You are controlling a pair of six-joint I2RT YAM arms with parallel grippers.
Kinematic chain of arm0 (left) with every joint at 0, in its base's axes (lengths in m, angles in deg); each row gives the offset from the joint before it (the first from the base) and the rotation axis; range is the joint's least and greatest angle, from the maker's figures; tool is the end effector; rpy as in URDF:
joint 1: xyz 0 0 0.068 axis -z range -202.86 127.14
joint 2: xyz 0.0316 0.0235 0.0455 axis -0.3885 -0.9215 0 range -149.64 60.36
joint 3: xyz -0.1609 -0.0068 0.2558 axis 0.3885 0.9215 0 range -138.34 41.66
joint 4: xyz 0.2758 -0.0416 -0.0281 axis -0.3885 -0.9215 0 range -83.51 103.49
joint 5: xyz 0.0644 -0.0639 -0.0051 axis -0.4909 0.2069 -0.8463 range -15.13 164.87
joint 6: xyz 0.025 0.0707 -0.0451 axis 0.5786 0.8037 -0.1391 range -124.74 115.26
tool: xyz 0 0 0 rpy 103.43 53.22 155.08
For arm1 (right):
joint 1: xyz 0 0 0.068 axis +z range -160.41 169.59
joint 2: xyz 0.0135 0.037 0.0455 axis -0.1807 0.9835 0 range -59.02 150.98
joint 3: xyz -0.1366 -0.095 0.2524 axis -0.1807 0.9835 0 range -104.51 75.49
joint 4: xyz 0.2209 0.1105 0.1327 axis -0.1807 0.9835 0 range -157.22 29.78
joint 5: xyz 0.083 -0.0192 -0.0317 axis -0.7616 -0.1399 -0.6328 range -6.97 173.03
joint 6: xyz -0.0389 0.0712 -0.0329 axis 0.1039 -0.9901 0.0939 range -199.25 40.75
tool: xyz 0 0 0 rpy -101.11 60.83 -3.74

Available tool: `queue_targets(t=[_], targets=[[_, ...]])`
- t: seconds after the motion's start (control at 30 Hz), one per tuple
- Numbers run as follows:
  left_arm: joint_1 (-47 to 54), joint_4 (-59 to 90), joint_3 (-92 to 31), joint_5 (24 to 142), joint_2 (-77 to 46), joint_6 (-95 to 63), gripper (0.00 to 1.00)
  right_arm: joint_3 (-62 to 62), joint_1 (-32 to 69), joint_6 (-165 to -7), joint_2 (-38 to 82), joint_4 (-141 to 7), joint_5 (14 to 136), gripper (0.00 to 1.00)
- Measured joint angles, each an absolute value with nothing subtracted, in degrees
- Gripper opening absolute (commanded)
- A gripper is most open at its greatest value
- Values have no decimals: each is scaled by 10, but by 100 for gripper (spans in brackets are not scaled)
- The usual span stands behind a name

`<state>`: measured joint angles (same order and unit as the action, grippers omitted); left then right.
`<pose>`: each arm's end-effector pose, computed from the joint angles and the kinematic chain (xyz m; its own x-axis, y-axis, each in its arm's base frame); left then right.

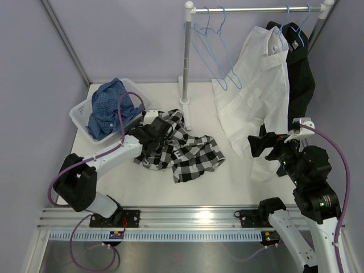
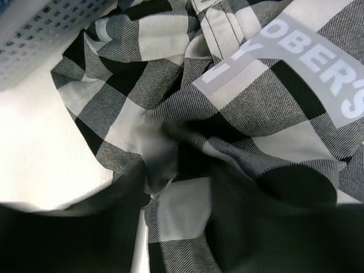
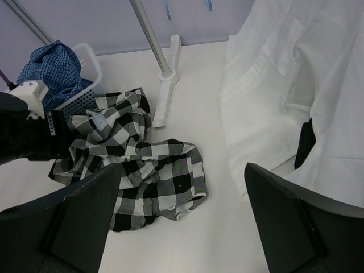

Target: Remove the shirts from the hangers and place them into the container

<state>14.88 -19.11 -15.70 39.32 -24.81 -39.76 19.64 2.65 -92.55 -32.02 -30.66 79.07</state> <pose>0.2849 -0.1634 0.2171 -0.7187 -0.0343 -0.6945 -0.1728 0.9763 0.1306 0.1069 0.0304 0.4073 -0.1944 0.1906 -0.9622 -0.2543 0.9376 0.2371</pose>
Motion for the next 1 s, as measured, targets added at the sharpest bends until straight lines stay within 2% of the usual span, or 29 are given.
queue_targets(t=[0.07, 0.17, 0.37, 0.53, 0.77, 1.0], targets=[[154, -190, -157, 391, -237, -393, 89, 197, 26, -926, -320, -309, 790, 99], [192, -192, -171, 380, -210, -376, 95, 197, 26, -925, -320, -311, 790, 100], [349, -176, -246, 368, -204, -358, 96, 197, 26, -926, -320, -314, 790, 99], [441, -166, -314, 381, -306, -358, 94, 198, 26, -926, -320, -315, 789, 99], [462, -169, -382, 435, -473, -360, 92, 201, 26, -926, -322, -314, 790, 99], [462, -160, -429, 466, -542, -360, 90, 204, 26, -926, -327, -315, 789, 99]])
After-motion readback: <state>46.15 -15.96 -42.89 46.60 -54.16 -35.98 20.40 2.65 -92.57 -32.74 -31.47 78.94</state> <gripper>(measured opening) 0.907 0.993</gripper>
